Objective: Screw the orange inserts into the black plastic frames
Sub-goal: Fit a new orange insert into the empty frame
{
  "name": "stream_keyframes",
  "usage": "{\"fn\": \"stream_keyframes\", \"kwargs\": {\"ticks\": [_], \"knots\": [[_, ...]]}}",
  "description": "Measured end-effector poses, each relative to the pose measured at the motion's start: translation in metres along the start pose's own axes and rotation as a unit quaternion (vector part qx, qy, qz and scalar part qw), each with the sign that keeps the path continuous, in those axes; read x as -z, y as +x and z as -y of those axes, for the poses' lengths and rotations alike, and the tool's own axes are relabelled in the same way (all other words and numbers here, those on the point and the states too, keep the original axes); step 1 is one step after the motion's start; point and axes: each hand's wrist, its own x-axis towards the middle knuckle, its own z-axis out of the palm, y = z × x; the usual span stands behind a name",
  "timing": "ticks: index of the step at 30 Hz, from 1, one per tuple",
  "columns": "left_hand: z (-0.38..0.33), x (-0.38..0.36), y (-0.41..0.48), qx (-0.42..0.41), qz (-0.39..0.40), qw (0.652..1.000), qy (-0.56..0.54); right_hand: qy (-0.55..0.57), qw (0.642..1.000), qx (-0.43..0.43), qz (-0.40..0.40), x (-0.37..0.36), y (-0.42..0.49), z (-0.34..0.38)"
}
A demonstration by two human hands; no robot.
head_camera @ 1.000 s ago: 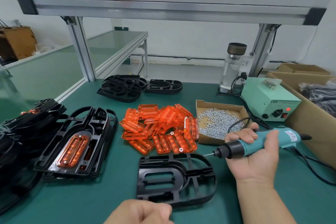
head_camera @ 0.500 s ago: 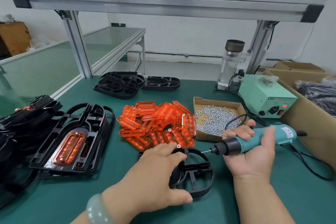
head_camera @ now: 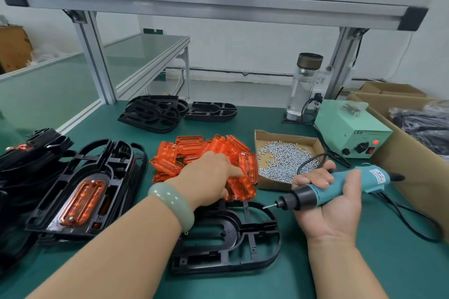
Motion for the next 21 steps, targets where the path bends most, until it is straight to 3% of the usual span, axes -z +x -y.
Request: {"fn": "stream_keyframes", "kwargs": {"ticks": [2, 9, 11, 14, 16, 18, 21], "knots": [[0.001, 0.000, 0.008, 0.009, 0.010, 0.999, 0.032, 0.000, 1.000, -0.002, -0.003, 0.000, 0.000, 0.000], [0.005, -0.005, 0.015, 0.014, -0.110, 0.993, 0.049, -0.007, 1.000, -0.001, -0.005, -0.001, -0.001, -0.001], [0.008, -0.003, 0.012, 0.028, -0.141, 0.990, 0.015, -0.008, 1.000, 0.001, -0.005, -0.001, -0.001, -0.001], [0.013, 0.003, 0.004, 0.086, -0.188, 0.969, -0.135, -0.013, 1.000, 0.002, -0.002, -0.001, -0.001, -0.001], [0.011, 0.005, -0.004, 0.124, -0.204, 0.921, -0.309, -0.011, 1.000, 0.001, -0.002, 0.000, -0.001, -0.001], [0.005, 0.007, -0.013, 0.144, -0.183, 0.834, -0.501, -0.006, 1.000, -0.001, -0.002, -0.001, -0.001, -0.001], [-0.005, 0.010, -0.029, 0.146, -0.122, 0.731, -0.655, -0.001, 1.000, -0.002, -0.001, 0.000, -0.001, -0.001]]}}
